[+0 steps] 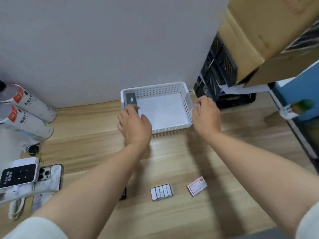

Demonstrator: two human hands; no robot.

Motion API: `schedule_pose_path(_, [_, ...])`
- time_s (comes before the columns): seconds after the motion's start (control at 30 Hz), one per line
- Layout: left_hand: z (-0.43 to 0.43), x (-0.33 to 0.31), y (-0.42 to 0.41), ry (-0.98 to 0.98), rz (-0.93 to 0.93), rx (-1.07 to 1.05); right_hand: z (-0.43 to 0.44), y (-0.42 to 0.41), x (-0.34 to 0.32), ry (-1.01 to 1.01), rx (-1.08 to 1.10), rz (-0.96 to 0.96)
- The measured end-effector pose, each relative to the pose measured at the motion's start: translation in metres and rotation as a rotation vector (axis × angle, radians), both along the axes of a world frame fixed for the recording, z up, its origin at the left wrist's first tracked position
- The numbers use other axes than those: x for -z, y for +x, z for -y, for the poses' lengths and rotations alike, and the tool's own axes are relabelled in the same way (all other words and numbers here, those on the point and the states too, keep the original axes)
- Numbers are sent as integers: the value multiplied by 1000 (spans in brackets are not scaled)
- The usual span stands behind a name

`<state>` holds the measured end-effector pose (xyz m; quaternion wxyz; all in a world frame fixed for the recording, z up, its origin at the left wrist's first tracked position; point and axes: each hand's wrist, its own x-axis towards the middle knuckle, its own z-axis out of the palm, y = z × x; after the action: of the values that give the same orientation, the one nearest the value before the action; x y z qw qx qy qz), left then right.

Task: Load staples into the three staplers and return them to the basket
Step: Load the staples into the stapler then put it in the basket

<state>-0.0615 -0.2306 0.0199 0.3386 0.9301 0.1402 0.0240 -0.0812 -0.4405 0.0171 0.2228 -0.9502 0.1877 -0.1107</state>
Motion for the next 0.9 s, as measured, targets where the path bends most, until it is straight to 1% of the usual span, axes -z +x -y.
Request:
schedule_pose_path(0.03, [12, 0, -11, -12, 51, 83, 23, -16, 0, -11, 53, -20])
schedule_pose_path(0.07, [25, 1, -22, -32, 80, 159, 45, -32, 2, -7, 92, -82])
schedule_pose_path(0.17, [68, 12, -63, -110, 51, 348, 105, -90, 19, 3, 134, -390])
schedule_pose_path(0.23, [83, 24, -80, -220, -65, 439, 122, -115, 33, 61, 140, -526])
schedule_pose_path(0.3, [100, 34, -98, -319, -232, 493, 136, -135, 39, 111, 102, -649])
schedule_pose_path(0.37, [112, 42, -113, -333, -391, 543, 144, -148, 44, 112, 24, -765])
schedule_pose_path(0.43, [120, 47, -127, -327, -499, 575, 146, -159, 49, 68, -50, -813])
schedule_pose_path(0.5, [123, 49, -138, -358, -574, 558, 145, -166, 52, 37, -72, -765])
schedule_pose_path(0.57, [123, 46, -146, -402, -617, 527, 143, -169, 53, 61, -58, -694])
schedule_pose_path(0.6, [123, 44, -149, -428, -637, 506, 141, -168, 52, 106, -58, -670])
schedule_pose_path(0.63, [122, 43, -151, -474, -659, 472, 136, -166, 51, 203, -55, -639])
schedule_pose_path(0.7, [119, 39, -153, -598, -707, 372, 122, -162, 46, 565, -27, -583])
schedule_pose_path(0.77, [113, 34, -152, -735, -753, 289, 104, -156, 37, 897, -6, -588])
schedule_pose_path(0.83, [106, 28, -151, -916, -809, 290, 87, -150, 27, 1083, -22, -619])
schedule_pose_path(0.9, [97, 23, -151, -1039, -835, 317, 71, -146, 21, 1166, -44, -633])
